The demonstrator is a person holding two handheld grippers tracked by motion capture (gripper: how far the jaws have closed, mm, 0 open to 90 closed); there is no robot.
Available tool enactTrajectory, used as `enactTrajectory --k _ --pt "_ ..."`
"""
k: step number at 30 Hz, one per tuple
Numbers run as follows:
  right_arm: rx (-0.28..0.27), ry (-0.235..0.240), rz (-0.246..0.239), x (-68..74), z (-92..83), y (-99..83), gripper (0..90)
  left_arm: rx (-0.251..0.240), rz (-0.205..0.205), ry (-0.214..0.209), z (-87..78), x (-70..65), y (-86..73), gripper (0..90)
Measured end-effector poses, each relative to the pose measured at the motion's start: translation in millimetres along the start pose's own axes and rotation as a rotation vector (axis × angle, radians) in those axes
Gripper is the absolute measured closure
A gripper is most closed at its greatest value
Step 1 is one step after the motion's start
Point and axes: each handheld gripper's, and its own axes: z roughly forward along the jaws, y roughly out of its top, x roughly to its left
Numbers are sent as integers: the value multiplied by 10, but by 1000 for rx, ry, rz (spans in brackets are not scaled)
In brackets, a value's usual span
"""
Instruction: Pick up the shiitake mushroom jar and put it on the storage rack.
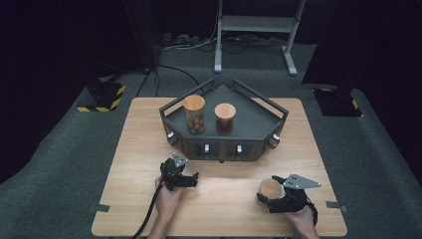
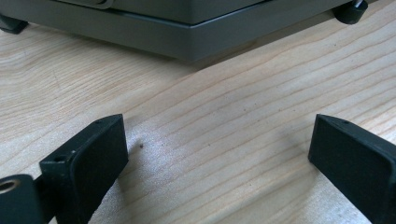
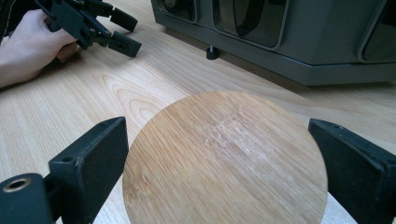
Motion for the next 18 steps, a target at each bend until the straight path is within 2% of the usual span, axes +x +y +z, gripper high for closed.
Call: enactTrajectory --k 18 --pt "35 -16 0 11 62 -97 89 0 0 0 0 0 0 46"
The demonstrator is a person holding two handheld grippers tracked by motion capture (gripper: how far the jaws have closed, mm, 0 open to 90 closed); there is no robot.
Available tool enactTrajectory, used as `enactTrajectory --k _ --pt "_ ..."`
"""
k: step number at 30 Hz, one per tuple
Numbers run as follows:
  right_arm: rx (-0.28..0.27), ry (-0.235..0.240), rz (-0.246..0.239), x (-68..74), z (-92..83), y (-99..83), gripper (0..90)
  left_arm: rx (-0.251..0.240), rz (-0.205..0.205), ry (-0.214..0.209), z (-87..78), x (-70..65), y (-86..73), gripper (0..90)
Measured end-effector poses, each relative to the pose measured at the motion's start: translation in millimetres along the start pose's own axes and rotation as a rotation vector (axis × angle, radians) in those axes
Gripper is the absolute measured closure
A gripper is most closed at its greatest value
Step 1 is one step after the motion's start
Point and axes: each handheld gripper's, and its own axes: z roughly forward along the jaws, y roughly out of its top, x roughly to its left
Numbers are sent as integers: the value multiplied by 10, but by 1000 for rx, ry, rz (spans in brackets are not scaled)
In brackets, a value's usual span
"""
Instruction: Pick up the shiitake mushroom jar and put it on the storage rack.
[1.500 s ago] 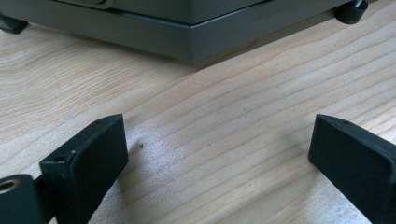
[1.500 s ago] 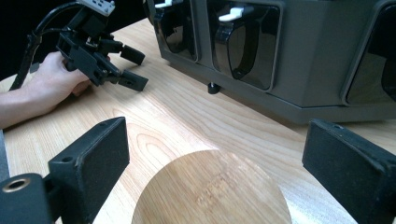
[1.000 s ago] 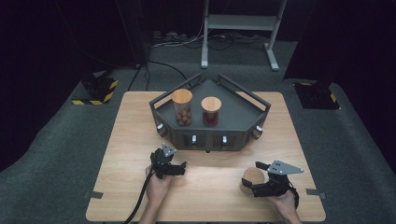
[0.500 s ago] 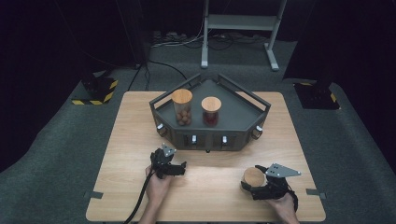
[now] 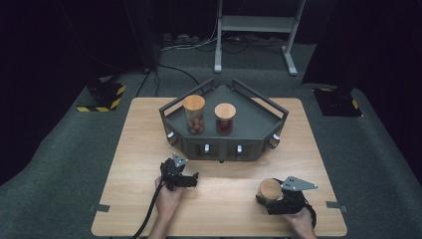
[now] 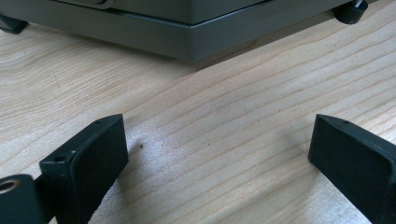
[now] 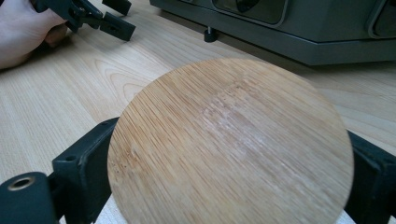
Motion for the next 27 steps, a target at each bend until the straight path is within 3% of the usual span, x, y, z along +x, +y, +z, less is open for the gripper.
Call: enactTrajectory --k 27 --pt "40 -34 0 10 89 -130 132 0 0 0 0 0 0 46"
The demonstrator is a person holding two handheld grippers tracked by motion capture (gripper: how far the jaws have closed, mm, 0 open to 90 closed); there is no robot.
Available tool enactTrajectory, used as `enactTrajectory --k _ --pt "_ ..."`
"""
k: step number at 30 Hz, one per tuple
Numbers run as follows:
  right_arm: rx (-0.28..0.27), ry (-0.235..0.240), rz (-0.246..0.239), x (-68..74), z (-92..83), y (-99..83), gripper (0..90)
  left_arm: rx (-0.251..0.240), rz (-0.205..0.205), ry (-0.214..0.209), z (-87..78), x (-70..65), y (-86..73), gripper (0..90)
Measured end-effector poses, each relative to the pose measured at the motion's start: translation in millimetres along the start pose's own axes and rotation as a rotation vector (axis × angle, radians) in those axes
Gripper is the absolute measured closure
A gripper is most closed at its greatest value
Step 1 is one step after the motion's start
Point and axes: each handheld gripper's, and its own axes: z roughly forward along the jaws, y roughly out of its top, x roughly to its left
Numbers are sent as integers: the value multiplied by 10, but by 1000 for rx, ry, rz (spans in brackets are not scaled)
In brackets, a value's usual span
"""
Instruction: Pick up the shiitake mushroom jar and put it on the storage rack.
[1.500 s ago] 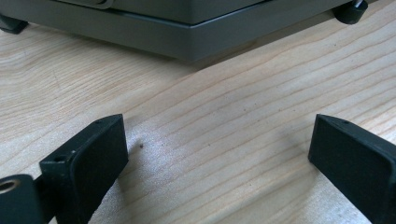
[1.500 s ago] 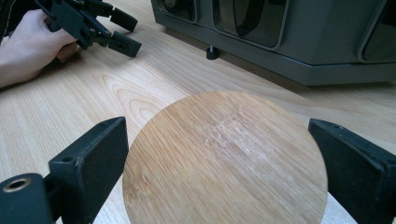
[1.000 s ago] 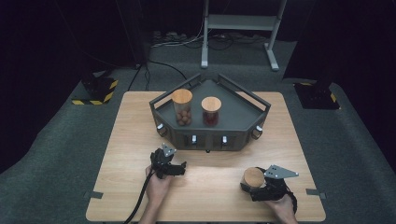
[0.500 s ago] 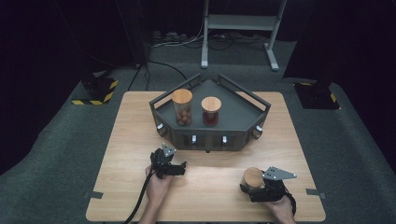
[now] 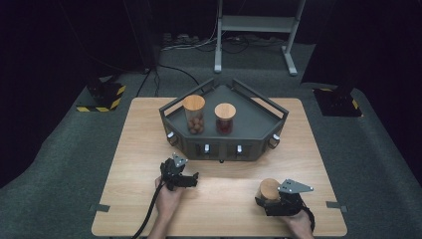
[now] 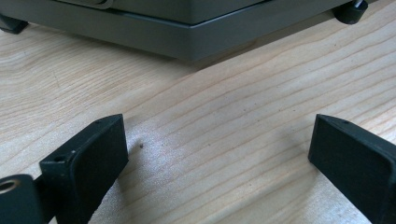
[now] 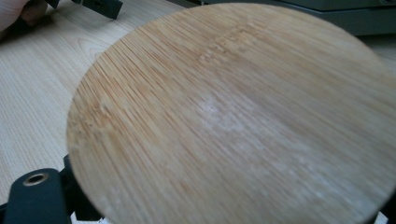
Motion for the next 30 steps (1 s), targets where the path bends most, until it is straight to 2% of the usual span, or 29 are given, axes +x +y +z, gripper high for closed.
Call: enactTrajectory --k 30 --pt "-42 -53 -26 65 24 -44 238 0 0 0 0 0 0 46"
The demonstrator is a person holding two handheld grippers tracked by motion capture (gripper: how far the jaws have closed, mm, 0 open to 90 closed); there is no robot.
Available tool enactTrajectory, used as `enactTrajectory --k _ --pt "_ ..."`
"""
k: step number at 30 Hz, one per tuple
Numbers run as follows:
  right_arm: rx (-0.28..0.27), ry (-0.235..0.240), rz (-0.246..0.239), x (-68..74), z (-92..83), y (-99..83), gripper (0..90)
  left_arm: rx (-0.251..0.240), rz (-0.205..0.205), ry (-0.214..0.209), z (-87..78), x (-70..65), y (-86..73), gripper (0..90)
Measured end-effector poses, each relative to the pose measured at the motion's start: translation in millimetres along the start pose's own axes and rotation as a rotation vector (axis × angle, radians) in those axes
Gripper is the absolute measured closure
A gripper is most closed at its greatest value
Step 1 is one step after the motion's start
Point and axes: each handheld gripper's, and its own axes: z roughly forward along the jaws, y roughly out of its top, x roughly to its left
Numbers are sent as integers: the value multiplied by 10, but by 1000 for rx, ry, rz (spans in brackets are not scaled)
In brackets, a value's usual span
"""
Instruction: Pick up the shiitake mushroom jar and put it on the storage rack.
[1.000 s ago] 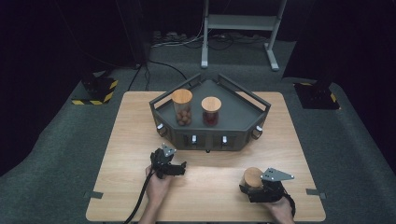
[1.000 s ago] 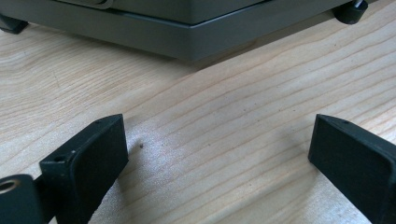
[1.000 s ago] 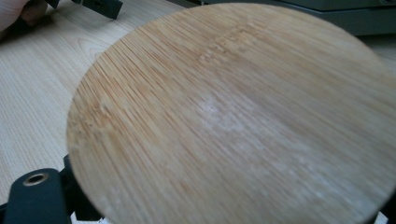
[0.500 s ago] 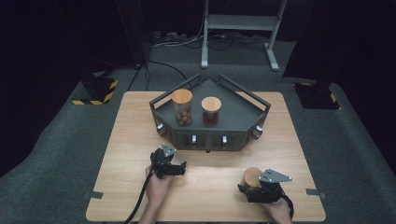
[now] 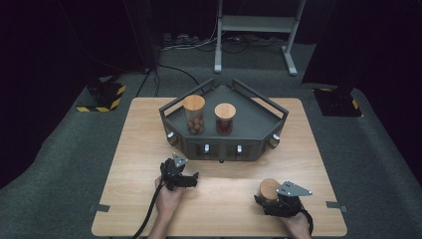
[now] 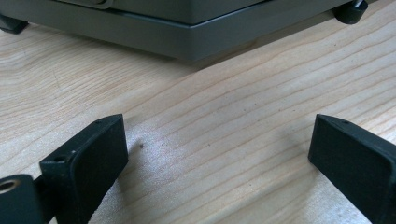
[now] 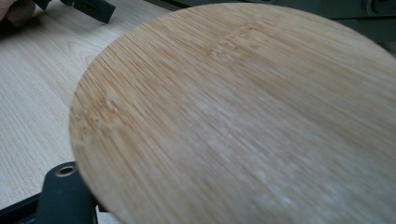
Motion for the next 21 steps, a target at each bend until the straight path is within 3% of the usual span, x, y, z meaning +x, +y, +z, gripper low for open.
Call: enactTrajectory --k 21 --pt "-30 9 15 5 -23 56 246 0 0 0 0 0 0 46"
